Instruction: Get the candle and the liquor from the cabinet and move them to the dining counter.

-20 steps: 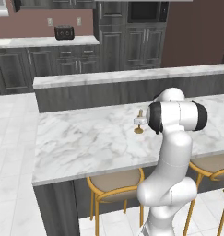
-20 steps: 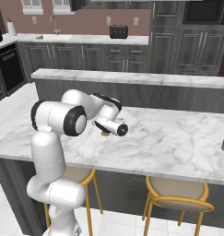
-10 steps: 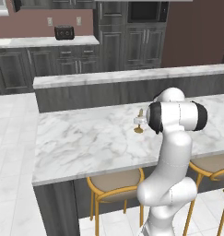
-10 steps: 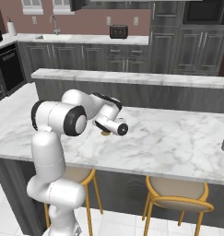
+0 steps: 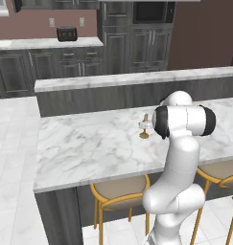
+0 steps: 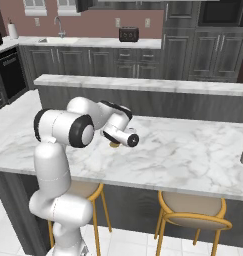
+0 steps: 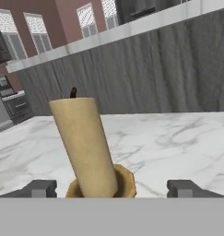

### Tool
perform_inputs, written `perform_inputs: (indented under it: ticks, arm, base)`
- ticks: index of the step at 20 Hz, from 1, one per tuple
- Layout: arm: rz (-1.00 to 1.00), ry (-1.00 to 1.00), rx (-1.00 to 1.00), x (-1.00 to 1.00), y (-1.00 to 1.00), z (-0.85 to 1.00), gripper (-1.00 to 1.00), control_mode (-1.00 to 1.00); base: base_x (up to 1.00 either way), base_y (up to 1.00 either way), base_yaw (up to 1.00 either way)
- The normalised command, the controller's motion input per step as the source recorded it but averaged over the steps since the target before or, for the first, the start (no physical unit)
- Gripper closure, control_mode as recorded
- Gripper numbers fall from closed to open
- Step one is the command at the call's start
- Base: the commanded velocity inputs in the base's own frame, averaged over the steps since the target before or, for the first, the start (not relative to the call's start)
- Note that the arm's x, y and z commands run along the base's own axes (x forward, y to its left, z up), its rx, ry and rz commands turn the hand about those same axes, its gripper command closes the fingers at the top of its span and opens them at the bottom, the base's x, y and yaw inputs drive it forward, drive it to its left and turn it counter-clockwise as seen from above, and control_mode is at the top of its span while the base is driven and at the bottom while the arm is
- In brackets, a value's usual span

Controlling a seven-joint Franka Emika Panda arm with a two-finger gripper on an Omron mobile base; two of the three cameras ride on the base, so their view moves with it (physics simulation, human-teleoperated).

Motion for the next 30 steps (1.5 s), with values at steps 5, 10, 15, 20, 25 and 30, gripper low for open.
perform_inputs:
  ticks: [5,10,15,20,25,30]
  arm:
    - [0.0,0.0,0.0,0.0,0.0,0.1,-1.0,-1.0]
    - [0.0,-0.08,-0.06,-0.16,0.0,0.72,-1.0,-1.0]
    - [0.0,-0.02,-0.04,-0.03,0.02,0.57,-1.0,-1.0]
    - [0.0,0.0,-0.02,-0.08,0.0,0.72,-1.0,-1.0]
    - [-0.01,0.0,-0.01,-0.22,0.0,0.76,-1.0,-1.0]
    - [-0.02,0.0,0.0,-0.27,0.0,0.62,-1.0,-1.0]
  base:
    - [0.0,0.0,0.0]
    - [0.0,0.0,0.0]
    - [0.0,0.0,0.0]
    - [0.0,0.0,0.0]
    - [0.0,0.0,0.0]
    - [0.0,0.0,0.0]
